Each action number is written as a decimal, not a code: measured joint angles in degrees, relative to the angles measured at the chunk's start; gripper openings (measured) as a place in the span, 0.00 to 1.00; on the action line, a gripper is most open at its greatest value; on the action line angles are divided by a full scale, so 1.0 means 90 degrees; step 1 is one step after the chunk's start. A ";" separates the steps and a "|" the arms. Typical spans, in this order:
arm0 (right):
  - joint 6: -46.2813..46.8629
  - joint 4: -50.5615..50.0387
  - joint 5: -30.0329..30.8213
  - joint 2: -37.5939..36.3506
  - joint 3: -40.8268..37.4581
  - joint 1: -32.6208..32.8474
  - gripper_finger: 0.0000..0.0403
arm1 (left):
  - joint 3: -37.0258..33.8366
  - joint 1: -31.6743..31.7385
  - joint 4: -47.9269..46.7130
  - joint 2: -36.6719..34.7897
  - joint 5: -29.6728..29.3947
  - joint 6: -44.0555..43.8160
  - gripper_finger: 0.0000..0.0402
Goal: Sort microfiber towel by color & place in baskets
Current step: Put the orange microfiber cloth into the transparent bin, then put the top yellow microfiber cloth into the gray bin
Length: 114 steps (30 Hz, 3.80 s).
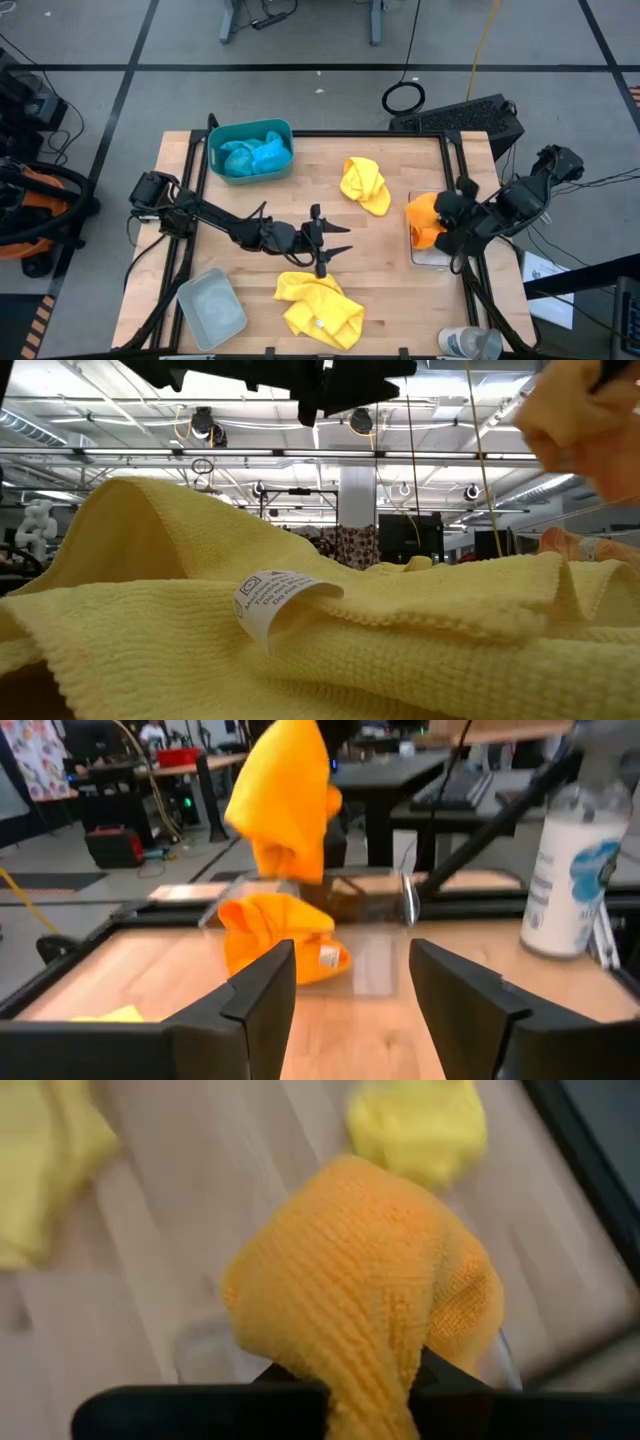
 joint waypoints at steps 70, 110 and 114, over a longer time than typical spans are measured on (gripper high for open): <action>0.0774 0.3040 -0.2479 0.0364 -0.2812 0.0053 0.00 | -0.0002 -0.0017 -0.0337 0.0011 0.0010 -0.0146 0.50; -0.6348 0.5715 -0.2137 0.3648 -0.1523 -0.5997 0.29 | 0.0000 -0.0259 -0.2130 0.0013 0.0007 -0.1638 0.50; -0.6537 0.6297 -0.2186 0.4399 -0.1523 -0.6173 0.47 | -0.0001 -0.0339 -0.2123 0.0013 0.0003 -0.1642 0.50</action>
